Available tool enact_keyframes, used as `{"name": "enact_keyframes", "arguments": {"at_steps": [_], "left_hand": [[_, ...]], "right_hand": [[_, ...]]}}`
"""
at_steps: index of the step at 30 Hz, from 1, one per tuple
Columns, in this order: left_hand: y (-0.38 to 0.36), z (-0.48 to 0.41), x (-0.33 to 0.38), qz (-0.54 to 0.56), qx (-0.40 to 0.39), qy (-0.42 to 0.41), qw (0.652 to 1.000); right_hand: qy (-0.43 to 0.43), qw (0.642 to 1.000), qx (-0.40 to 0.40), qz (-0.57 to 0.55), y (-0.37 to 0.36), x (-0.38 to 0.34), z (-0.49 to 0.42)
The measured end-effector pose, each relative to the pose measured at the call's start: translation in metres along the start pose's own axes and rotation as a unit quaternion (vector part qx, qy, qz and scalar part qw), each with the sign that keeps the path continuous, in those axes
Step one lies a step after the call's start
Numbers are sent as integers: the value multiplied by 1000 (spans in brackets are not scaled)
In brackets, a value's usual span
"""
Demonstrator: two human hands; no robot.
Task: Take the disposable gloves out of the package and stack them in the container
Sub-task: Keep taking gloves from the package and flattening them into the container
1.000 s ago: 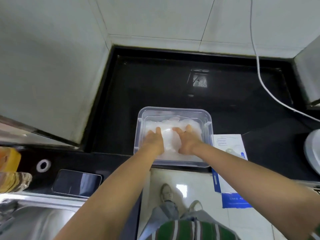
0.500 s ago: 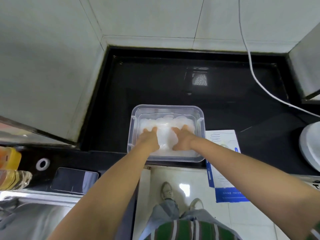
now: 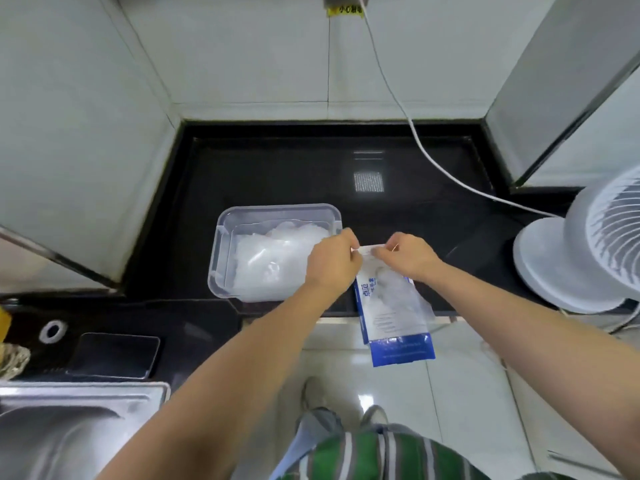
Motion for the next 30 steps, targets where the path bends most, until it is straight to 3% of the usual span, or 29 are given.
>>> {"name": "enact_keyframes", "arguments": {"at_steps": [4, 8, 13, 22, 30], "left_hand": [[-35, 27, 22, -27, -74, -4, 997], [-59, 43, 32, -49, -132, 3, 990], [-86, 60, 23, -56, -216, 65, 973], [-93, 56, 10, -51, -221, 81, 971], [-96, 47, 12, -76, -220, 43, 972]], "right_hand": [[-28, 995, -88, 35, -21, 28, 22], [-63, 996, -63, 12, -29, 42, 28], [-170, 975, -34, -140, -33, 59, 27], [-236, 916, -94, -309, -32, 71, 37], [-238, 897, -160, -337, -32, 69, 27]]}}
Point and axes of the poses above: each hand's wrist, its own z-axis away from the middle knuckle, its own y-axis out of the back of the hand, x = y × z, the point moved 6 cm from there along -z, towards the middle knuckle, and after that the axes turned 13 degrees about x, right-handed, at the moved point
